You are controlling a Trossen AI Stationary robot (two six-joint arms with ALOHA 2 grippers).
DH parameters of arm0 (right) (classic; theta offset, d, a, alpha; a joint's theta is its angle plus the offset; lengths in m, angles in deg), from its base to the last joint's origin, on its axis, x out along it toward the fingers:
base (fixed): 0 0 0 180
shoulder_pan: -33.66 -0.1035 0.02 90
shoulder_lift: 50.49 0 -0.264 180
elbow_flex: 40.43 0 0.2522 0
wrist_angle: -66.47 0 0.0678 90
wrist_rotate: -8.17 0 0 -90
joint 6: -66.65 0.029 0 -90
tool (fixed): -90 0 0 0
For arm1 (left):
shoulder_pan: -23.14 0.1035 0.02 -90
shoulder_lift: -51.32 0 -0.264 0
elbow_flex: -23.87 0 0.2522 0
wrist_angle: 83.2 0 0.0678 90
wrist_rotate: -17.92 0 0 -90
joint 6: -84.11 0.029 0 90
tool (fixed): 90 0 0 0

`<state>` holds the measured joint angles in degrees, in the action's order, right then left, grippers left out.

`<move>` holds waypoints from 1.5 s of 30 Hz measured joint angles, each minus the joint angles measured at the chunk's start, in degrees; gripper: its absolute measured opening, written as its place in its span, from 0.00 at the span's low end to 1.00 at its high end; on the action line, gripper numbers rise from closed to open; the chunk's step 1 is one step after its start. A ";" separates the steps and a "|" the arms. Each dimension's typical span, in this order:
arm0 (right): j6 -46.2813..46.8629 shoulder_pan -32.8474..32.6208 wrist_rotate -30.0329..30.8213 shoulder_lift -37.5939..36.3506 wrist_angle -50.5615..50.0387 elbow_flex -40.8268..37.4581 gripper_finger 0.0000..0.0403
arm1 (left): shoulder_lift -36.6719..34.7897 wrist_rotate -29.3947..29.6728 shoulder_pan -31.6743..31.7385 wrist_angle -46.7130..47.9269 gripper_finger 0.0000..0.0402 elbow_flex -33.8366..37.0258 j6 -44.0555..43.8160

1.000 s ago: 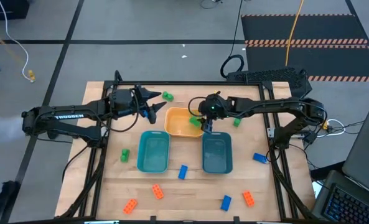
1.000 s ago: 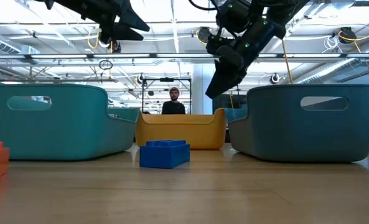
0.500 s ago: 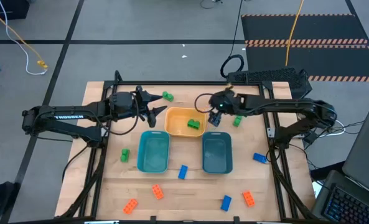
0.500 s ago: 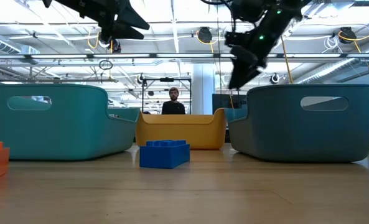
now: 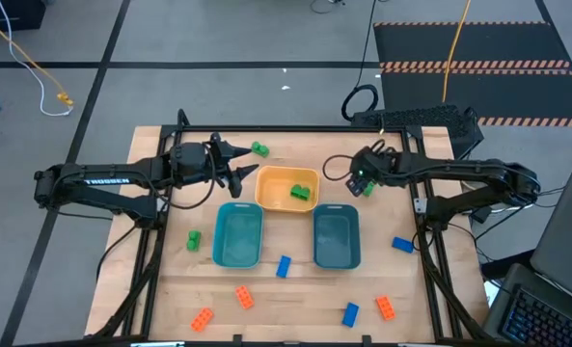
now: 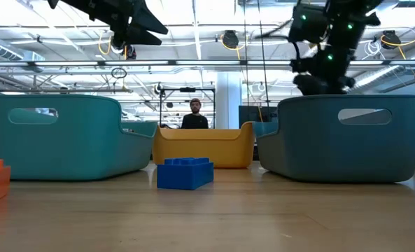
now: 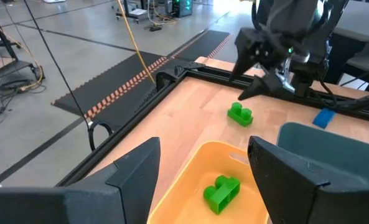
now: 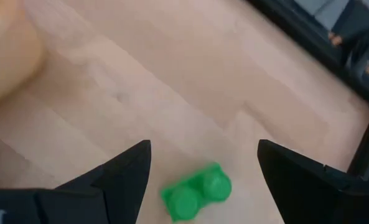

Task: Sort & place blocks by color
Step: Put the green game piece into the yellow bin

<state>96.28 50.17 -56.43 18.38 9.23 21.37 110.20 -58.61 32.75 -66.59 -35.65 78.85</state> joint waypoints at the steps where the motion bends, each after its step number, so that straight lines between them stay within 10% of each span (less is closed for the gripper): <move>1: 0.92 0.00 -0.05 -0.31 0.09 -1.00 0.71 | 0.00 0.00 0.00 0.00 0.61 0.00 0.00; 45: 26.20 0.15 -1.69 -2.64 6.04 -11.91 0.71 | -3.91 -4.63 -5.42 -0.72 0.61 -0.09 0.47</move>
<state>122.48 50.33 -58.12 15.75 15.28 9.46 106.29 -63.24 27.33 -67.32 -35.74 79.33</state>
